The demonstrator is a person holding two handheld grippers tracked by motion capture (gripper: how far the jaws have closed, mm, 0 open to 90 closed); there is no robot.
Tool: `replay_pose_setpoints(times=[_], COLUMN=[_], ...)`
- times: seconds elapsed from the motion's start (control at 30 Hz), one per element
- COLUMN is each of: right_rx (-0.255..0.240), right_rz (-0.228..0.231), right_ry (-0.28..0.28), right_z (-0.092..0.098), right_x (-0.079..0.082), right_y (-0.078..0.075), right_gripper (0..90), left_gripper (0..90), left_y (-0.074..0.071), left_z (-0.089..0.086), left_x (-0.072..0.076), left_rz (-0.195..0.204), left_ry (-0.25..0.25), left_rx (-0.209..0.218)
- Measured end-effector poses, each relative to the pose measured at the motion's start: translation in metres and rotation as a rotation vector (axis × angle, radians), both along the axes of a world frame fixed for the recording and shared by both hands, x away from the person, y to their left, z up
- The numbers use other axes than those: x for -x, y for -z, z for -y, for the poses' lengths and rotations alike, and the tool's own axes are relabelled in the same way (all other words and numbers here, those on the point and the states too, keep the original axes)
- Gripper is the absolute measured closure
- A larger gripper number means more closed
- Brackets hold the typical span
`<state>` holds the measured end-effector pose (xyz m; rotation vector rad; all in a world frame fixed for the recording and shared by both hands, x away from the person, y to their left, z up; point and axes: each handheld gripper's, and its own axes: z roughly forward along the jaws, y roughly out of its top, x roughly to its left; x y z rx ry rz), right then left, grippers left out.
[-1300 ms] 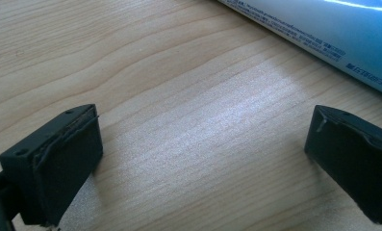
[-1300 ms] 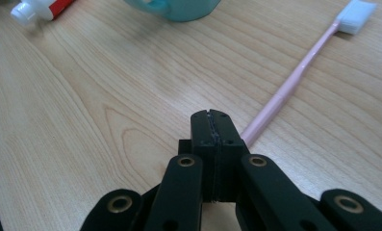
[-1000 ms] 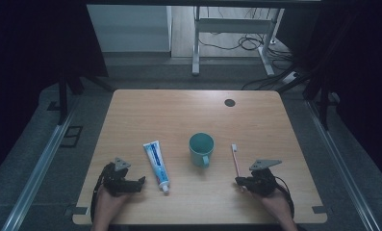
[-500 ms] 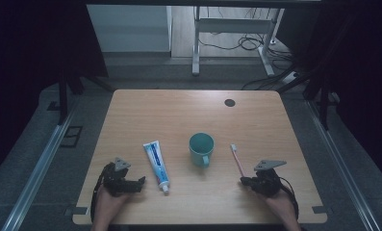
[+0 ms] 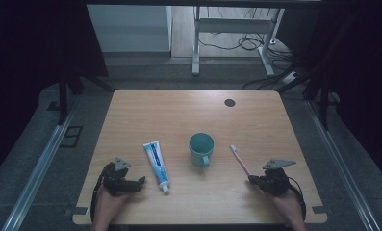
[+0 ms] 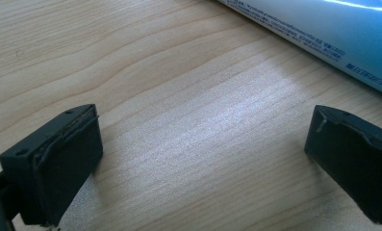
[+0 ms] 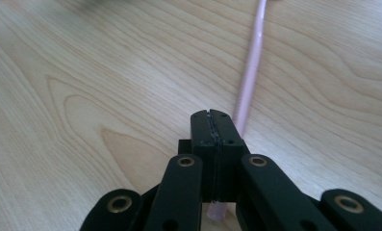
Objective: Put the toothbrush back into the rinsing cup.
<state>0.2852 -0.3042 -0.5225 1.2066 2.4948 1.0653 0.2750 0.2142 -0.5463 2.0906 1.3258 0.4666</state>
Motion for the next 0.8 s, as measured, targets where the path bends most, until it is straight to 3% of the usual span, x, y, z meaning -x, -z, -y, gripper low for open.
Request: replay_pose_setpoints(times=[0.5,0.8], right_rx=[0.007,0.009], right_rz=[0.007,0.031], right_ry=[0.026,0.031], right_z=[0.012,0.014], right_x=[-0.003,0.001], right_y=[0.000,-0.005], right_gripper=[88.4,79.4], left_gripper=[0.0,0.0], left_y=[0.000,0.000], left_z=[0.000,0.000], left_x=[0.000,0.000], left_rz=[0.000,0.000], left_ry=[0.000,0.000], left_rx=[0.000,0.000])
